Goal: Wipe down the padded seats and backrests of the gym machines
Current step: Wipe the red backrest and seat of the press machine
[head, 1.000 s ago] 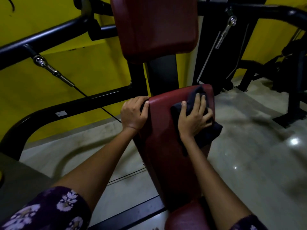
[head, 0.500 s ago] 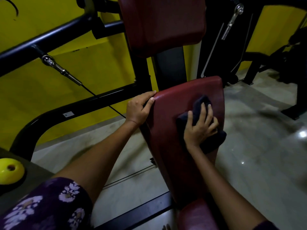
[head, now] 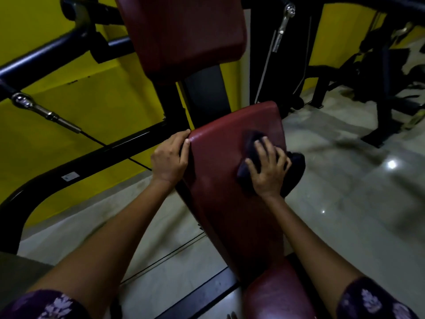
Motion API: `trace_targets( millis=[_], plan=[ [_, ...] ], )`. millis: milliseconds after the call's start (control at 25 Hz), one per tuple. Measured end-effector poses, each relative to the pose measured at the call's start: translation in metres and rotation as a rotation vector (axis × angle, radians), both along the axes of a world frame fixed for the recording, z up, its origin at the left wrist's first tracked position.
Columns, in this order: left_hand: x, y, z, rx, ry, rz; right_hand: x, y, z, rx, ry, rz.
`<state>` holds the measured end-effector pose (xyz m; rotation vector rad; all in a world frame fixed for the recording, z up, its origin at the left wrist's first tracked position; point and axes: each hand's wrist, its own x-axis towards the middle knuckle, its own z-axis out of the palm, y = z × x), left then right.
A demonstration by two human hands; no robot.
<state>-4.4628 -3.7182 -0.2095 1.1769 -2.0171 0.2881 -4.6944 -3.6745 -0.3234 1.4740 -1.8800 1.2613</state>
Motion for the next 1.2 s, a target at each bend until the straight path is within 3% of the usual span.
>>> trace_targets(
  millis=[80, 160, 280, 360, 440, 480, 640, 680, 840, 920, 1000, 1040, 1160, 1200],
  plan=[
    [-0.002, -0.001, 0.006, 0.01, -0.067, 0.041, 0.017, -0.006, 0.014, 0.019, -0.467, -0.229],
    [-0.008, -0.003, 0.015, 0.03, -0.209, 0.104, 0.047, -0.003, 0.025, 0.025, -0.589, -0.285],
    [-0.025, -0.002, 0.021, 0.066, -0.349, 0.172, 0.088, 0.021, 0.017, 0.056, -0.349, -0.108],
    [-0.033, 0.003, 0.015, 0.055, -0.332, 0.196, 0.08, 0.029, 0.003, 0.047, -0.138, 0.005],
    [-0.036, 0.008, 0.007, 0.027, -0.271, 0.227, 0.05, 0.02, -0.001, 0.028, -0.074, 0.006],
    [-0.036, 0.009, 0.003, 0.024, -0.237, 0.232, 0.036, 0.014, -0.001, 0.023, -0.154, -0.05],
    [-0.037, 0.002, 0.001, 0.014, -0.192, 0.148, 0.01, -0.007, 0.013, 0.03, -0.855, -0.4],
    [-0.036, 0.002, 0.0, -0.002, -0.219, 0.106, 0.019, -0.006, 0.015, 0.046, -0.93, -0.439],
    [-0.036, 0.002, -0.001, -0.064, -0.528, -0.096, 0.09, 0.02, 0.011, 0.053, -0.792, -0.314],
    [-0.035, 0.002, 0.004, -0.036, -0.623, -0.093, 0.119, 0.04, -0.009, 0.063, -0.605, -0.197],
    [-0.035, 0.002, 0.006, -0.004, -0.653, -0.053, 0.122, 0.051, -0.039, 0.076, -0.567, -0.172],
    [-0.033, 0.0, 0.007, 0.01, -0.661, -0.038, 0.117, 0.054, -0.052, 0.077, -0.67, -0.213],
    [-0.038, 0.003, 0.005, 0.017, -0.662, -0.012, 0.117, 0.055, -0.072, 0.156, -1.334, -0.479],
    [-0.042, 0.007, 0.0, 0.018, -0.65, 0.005, 0.127, 0.053, -0.065, 0.186, -1.463, -0.5]
  ],
)
